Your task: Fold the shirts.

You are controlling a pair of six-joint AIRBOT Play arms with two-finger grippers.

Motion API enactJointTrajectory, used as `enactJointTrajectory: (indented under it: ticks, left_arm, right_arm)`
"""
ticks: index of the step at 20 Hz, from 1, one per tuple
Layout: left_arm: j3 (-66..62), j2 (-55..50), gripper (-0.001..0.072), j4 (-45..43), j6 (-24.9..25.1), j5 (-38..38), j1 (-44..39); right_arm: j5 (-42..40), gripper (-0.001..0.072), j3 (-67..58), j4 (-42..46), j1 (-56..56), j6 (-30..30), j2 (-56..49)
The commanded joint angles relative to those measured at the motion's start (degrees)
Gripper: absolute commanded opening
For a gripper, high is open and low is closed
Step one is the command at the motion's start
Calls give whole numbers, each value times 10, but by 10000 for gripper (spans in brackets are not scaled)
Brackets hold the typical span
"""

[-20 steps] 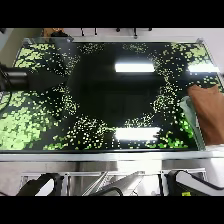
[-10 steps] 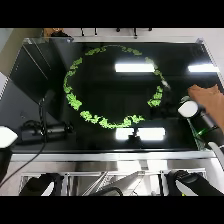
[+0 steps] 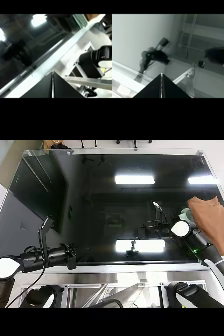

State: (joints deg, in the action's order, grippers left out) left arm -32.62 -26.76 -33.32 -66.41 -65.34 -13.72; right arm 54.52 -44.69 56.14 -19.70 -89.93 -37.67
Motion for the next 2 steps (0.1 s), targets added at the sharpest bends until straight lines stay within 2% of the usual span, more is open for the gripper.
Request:
enactJointTrajectory:
  ticks: [1, 2]
  left_arm:
    - [3, 21, 15, 0, -1, 18, 0]
    - [3, 23, 14, 0, -1, 20, 0]
  right_arm:
    - [4, 25, 1, 0, -1, 0, 0]
    - [4, 25, 1, 0, -1, 0, 0]
